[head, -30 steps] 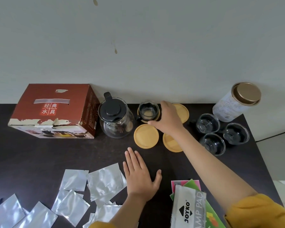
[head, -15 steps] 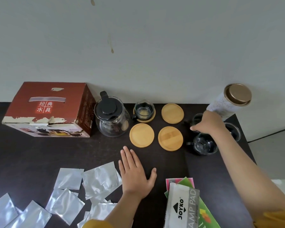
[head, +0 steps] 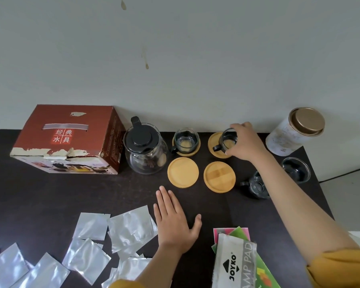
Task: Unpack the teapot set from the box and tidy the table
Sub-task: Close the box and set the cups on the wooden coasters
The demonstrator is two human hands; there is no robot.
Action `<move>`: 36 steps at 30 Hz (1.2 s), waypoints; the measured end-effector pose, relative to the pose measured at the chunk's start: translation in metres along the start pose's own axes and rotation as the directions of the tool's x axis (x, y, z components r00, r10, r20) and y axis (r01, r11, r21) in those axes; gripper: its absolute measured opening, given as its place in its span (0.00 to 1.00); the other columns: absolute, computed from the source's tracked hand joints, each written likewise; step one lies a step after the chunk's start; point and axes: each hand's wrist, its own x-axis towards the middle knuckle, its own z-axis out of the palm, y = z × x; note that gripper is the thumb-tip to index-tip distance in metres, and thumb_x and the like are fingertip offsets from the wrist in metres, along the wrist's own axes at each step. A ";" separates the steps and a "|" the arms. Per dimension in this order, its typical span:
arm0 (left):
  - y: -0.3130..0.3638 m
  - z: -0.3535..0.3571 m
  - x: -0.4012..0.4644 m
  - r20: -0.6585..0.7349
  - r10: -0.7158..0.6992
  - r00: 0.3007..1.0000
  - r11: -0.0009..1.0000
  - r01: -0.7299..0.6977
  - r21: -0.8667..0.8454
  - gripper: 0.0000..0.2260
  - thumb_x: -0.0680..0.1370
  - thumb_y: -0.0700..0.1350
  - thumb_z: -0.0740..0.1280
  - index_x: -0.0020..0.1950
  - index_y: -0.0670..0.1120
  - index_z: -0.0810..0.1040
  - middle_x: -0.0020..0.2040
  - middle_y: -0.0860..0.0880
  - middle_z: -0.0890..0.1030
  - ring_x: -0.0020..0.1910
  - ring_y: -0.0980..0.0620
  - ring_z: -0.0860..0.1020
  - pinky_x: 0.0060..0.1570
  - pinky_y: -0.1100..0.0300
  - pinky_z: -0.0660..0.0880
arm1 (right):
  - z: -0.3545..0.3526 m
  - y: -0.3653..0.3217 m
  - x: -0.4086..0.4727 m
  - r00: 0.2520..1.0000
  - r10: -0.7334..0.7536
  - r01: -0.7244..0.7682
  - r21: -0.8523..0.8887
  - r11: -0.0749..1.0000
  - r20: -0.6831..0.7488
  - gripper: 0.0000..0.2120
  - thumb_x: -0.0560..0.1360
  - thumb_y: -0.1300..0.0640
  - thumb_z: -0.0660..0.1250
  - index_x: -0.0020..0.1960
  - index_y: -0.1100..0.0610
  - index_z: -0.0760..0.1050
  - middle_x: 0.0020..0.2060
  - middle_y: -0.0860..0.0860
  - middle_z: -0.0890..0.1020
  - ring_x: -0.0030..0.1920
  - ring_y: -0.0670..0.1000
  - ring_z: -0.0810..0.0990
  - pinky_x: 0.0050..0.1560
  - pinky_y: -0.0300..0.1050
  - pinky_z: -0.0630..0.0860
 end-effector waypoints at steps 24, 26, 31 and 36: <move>-0.001 -0.001 0.002 -0.004 -0.004 1.000 1.000 0.004 0.005 0.44 0.72 0.67 0.55 0.73 0.32 0.59 0.75 0.33 0.54 0.75 0.35 0.53 0.68 0.41 0.59 | 0.038 0.014 -0.063 0.964 0.017 0.065 0.298 0.952 -0.265 0.38 0.69 0.55 0.75 0.74 0.57 0.62 0.74 0.54 0.63 0.75 0.53 0.58 0.72 0.50 0.60; -0.001 -0.001 0.002 -0.008 -0.002 1.000 1.000 0.002 0.012 0.44 0.71 0.67 0.56 0.73 0.32 0.60 0.75 0.32 0.55 0.75 0.35 0.54 0.68 0.41 0.60 | 0.044 0.022 -0.089 0.906 0.101 0.045 0.332 0.942 -0.411 0.33 0.69 0.57 0.75 0.71 0.59 0.67 0.71 0.57 0.67 0.73 0.54 0.63 0.68 0.47 0.62; 0.000 0.001 0.002 -0.005 -0.008 1.000 1.000 0.008 0.011 0.44 0.71 0.67 0.55 0.73 0.33 0.59 0.75 0.33 0.54 0.75 0.36 0.53 0.68 0.41 0.59 | 0.074 0.040 -0.128 0.721 0.438 -0.086 0.557 0.826 -0.538 0.37 0.66 0.58 0.78 0.71 0.61 0.65 0.68 0.61 0.67 0.70 0.58 0.63 0.68 0.51 0.63; 0.000 0.001 0.002 0.002 -0.008 1.000 1.000 0.008 0.016 0.44 0.72 0.67 0.55 0.73 0.33 0.59 0.75 0.33 0.54 0.75 0.36 0.53 0.69 0.41 0.58 | 0.090 0.050 -0.131 0.624 0.683 -0.124 0.815 0.566 -0.380 0.37 0.65 0.56 0.79 0.68 0.60 0.64 0.61 0.51 0.70 0.62 0.42 0.70 0.68 0.52 0.69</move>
